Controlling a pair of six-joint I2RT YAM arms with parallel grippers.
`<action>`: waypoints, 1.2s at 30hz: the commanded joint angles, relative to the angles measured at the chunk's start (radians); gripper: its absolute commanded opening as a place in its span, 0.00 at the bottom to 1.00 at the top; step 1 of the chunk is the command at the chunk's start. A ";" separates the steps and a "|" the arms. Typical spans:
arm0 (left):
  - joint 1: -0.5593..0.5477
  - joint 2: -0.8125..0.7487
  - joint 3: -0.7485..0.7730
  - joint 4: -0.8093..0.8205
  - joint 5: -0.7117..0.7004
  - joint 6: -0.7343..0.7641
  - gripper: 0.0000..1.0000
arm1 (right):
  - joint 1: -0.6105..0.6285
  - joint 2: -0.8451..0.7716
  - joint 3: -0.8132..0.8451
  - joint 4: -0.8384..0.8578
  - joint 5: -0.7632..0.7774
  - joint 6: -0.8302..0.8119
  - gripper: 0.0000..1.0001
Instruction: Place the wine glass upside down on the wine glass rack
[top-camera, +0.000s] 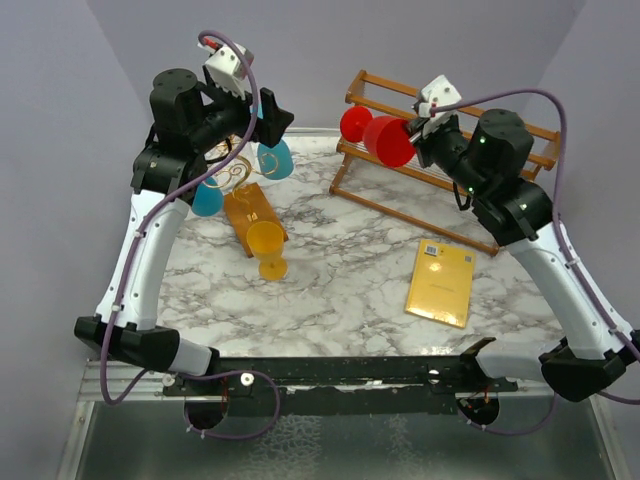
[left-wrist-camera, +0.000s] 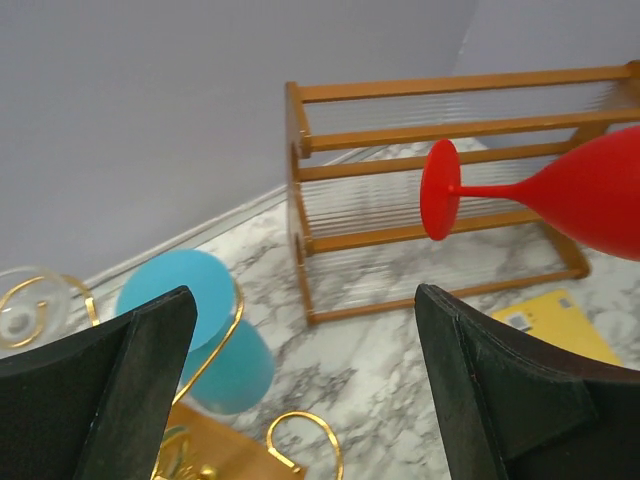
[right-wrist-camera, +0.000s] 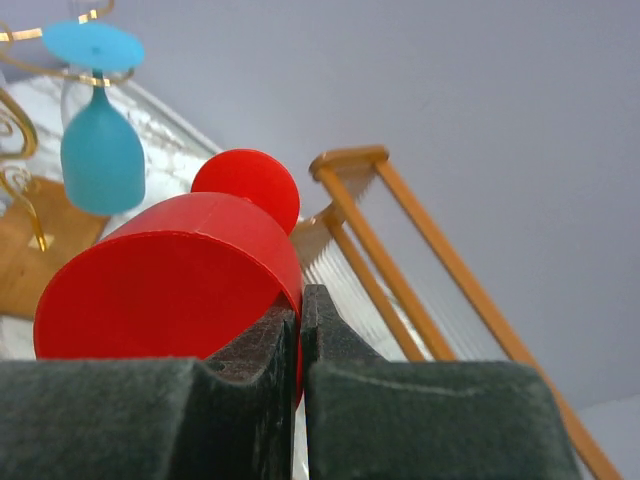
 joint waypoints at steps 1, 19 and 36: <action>0.006 0.026 -0.013 0.145 0.198 -0.227 0.92 | -0.001 -0.018 0.132 -0.071 -0.047 0.047 0.02; -0.042 0.054 -0.184 0.489 0.482 -0.547 0.61 | 0.000 0.055 0.319 -0.170 -0.287 0.154 0.01; -0.063 0.066 -0.200 0.472 0.470 -0.514 0.05 | 0.000 0.080 0.316 -0.164 -0.312 0.154 0.02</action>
